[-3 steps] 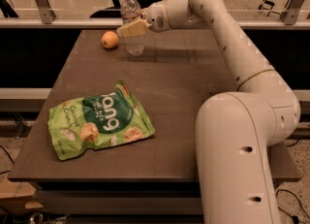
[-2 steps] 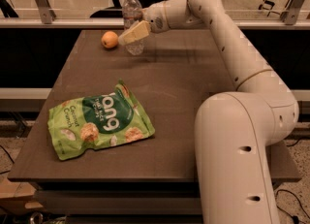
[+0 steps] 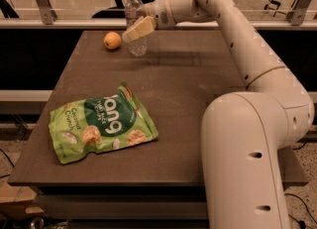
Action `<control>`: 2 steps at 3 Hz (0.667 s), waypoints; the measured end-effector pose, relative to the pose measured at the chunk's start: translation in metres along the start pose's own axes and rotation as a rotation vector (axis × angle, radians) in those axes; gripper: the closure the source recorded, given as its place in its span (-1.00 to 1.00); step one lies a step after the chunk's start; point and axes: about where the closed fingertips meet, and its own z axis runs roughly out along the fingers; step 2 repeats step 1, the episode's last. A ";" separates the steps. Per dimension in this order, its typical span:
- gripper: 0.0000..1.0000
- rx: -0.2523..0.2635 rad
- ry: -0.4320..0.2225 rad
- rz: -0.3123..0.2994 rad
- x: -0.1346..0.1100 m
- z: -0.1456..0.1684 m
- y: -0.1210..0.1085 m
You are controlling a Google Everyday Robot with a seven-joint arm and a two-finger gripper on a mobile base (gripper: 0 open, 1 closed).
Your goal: Move water bottle near orange
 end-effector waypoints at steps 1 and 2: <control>-1.00 0.048 0.033 -0.037 -0.017 -0.019 0.000; -1.00 0.048 0.033 -0.037 -0.017 -0.019 0.000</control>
Offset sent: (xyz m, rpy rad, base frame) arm 0.0000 0.0000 0.0000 0.0000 0.0000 0.0000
